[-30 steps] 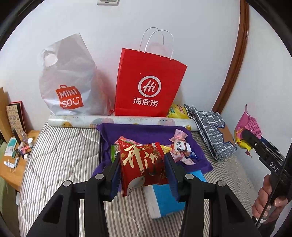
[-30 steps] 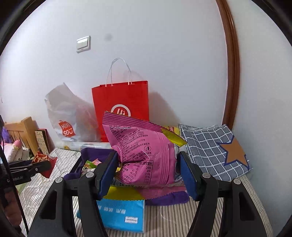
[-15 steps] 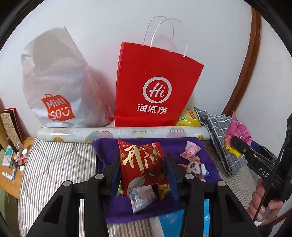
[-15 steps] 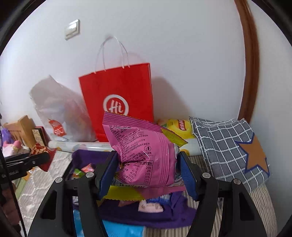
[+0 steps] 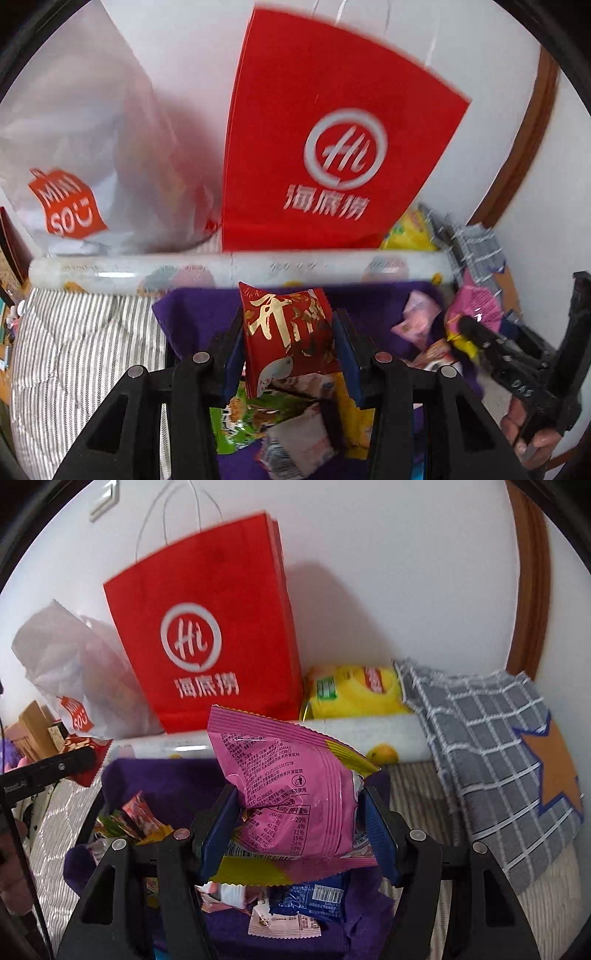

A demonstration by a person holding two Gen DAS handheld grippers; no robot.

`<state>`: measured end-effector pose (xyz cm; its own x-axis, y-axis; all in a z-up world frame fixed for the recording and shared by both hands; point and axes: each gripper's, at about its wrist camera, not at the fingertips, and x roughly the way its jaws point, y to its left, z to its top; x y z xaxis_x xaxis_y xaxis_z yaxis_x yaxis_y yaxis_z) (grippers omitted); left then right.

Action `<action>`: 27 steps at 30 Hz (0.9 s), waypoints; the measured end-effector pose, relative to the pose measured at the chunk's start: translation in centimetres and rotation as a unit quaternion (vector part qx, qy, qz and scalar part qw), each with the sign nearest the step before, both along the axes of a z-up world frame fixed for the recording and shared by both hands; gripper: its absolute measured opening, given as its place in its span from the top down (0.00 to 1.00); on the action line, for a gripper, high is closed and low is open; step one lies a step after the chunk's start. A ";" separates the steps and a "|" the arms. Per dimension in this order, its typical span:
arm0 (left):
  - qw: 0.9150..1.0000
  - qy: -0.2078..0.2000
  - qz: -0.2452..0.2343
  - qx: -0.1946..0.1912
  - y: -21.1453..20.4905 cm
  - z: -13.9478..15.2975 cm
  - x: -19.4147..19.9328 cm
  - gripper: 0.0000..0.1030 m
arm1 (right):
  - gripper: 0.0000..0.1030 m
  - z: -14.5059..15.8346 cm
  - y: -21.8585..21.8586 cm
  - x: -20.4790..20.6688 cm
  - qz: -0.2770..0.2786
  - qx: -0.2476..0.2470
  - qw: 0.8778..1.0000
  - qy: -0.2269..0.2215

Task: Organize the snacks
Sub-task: 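Lower both packets onto the towel pile and open both tools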

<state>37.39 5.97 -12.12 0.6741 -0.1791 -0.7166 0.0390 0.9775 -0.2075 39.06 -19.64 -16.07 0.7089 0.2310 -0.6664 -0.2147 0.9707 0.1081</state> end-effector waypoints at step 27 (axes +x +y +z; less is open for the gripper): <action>0.998 0.060 -0.019 0.005 -1.7 -4.5 1.4 0.57 | 0.25 -2.3 0.4 -1.2 0.040 0.040 0.998 0.004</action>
